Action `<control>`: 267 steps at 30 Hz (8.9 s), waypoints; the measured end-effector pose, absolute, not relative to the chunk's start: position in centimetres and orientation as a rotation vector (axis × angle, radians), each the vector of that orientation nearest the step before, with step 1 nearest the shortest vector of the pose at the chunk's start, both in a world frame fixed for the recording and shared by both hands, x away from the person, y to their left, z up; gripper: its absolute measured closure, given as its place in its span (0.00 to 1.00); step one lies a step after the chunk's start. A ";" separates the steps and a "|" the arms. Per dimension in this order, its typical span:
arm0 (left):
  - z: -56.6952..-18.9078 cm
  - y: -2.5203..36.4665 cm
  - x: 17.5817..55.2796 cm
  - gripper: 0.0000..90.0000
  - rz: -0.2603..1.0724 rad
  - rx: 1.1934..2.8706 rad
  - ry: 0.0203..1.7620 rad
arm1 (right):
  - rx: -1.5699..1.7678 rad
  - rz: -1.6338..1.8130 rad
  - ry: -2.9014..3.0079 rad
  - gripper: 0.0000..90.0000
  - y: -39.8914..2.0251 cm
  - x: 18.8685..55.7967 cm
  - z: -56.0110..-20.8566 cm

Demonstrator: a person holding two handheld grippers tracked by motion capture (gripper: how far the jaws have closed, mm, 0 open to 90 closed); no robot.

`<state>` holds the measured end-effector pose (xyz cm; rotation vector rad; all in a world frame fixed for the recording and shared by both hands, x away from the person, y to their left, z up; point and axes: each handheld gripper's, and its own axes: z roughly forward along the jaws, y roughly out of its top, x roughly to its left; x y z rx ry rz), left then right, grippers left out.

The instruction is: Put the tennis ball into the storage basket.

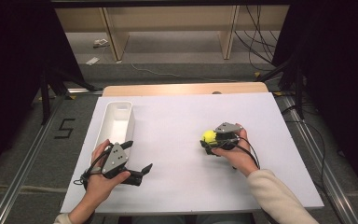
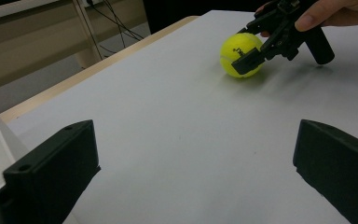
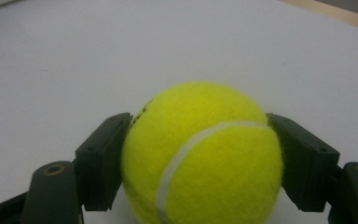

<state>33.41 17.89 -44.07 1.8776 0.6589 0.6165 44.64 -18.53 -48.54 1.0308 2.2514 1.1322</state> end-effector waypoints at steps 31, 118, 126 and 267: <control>-44.0 17.9 33.3 0.00 0.610 1.877 0.654 | 1.015 1.195 2.212 0.30 -18.2 44.3 -47.3; -43.9 17.7 33.2 0.00 0.604 1.874 0.642 | 0.930 1.351 2.157 0.30 -14.9 43.9 -43.5; -43.9 17.7 33.2 0.00 0.605 1.871 0.642 | 0.925 1.360 2.157 0.30 -14.5 44.0 -43.4; -43.9 17.6 33.0 0.00 0.602 1.874 0.629 | 0.823 1.439 2.205 0.30 -8.2 44.3 -42.7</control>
